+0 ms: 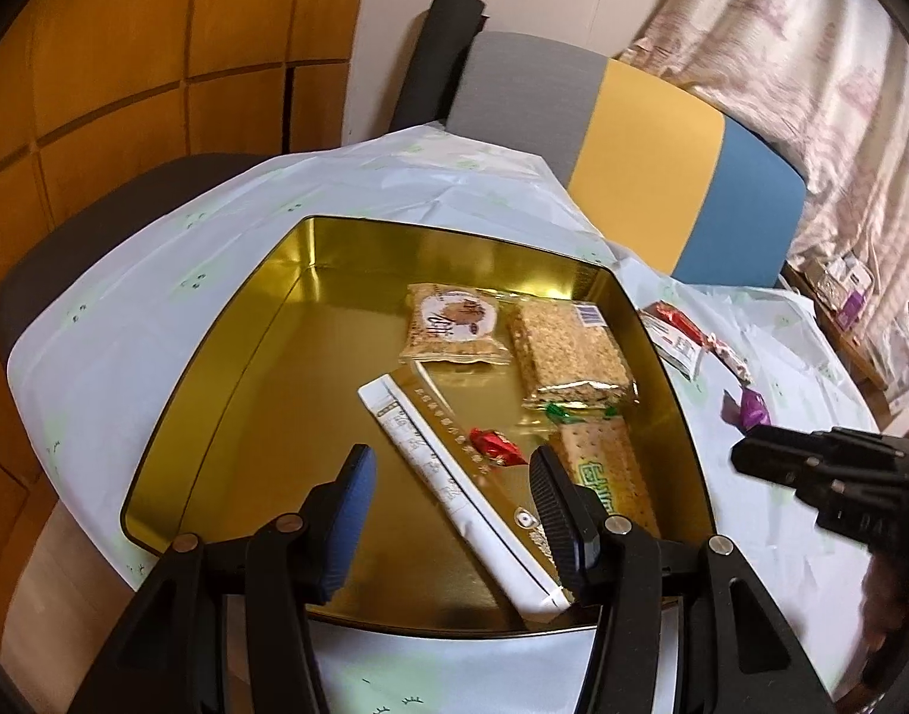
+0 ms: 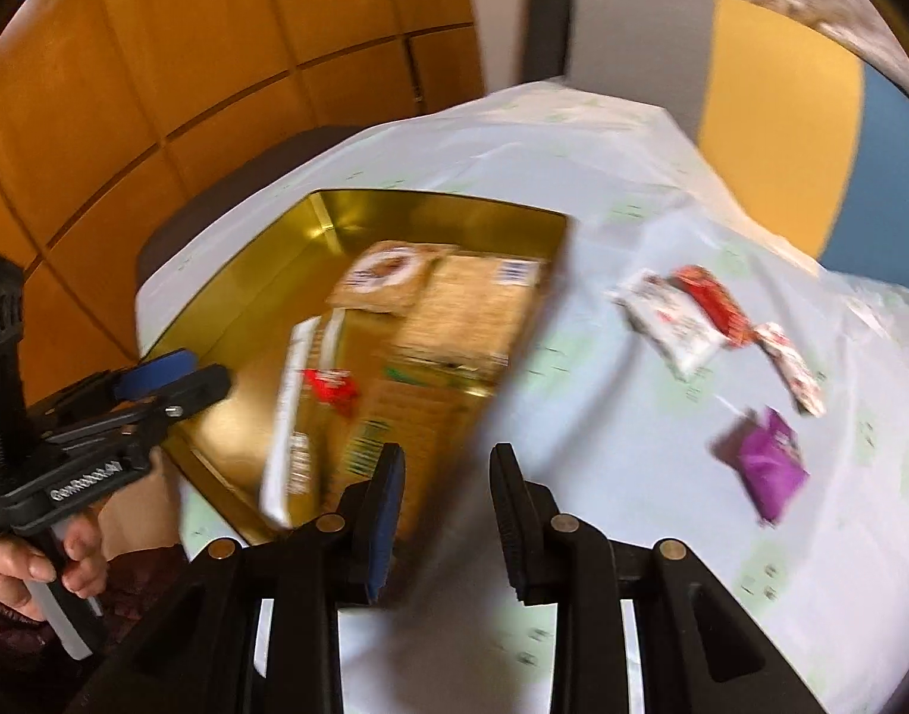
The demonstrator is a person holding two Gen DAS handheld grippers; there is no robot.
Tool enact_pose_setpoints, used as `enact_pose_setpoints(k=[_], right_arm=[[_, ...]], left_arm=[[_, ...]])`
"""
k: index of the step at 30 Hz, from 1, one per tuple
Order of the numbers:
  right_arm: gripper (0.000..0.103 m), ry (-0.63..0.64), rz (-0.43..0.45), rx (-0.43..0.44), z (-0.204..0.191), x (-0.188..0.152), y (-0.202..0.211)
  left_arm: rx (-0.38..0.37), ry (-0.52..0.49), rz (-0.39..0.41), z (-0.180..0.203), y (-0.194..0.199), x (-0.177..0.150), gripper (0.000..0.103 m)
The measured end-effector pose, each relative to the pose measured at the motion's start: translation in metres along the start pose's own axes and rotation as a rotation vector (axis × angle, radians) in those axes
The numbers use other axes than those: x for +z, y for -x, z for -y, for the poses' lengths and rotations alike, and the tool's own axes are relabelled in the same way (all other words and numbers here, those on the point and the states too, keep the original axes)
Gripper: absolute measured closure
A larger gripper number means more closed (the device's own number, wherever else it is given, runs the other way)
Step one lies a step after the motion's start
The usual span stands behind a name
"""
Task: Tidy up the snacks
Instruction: 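Grasp the purple snack pack with the right tool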
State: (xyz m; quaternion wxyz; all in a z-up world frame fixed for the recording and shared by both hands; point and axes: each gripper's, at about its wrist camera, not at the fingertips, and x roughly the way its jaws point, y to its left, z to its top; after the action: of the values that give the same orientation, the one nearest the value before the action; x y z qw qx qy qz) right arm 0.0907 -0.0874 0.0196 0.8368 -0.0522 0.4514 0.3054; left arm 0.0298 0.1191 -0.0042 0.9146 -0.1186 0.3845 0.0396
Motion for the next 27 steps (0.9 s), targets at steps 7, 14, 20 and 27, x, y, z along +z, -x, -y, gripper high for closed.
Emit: enact_pose_setpoints(k=[7,14,20,27], right_arm=[[0.073,-0.117,-0.005,-0.097,0.057,-0.017,0.014],[0.073,-0.226,-0.01,-0.171,0.103,-0.036,0.022],[0.069,-0.349,-0.01,-0.203,0.141,-0.055,0.025],[0.063,-0.492,0.032,-0.192,0.176,-0.043,0.021]], left_arm=[[-0.005,-0.069,-0.003,0.019,0.004,-0.002,0.048],[-0.02,-0.149,0.004,0.045,0.009,-0.005,0.048],[-0.081,-0.229,0.0,0.073,0.014,-0.009,0.048],[-0.161,-0.31,-0.016,0.102,0.019,-0.019,0.048]])
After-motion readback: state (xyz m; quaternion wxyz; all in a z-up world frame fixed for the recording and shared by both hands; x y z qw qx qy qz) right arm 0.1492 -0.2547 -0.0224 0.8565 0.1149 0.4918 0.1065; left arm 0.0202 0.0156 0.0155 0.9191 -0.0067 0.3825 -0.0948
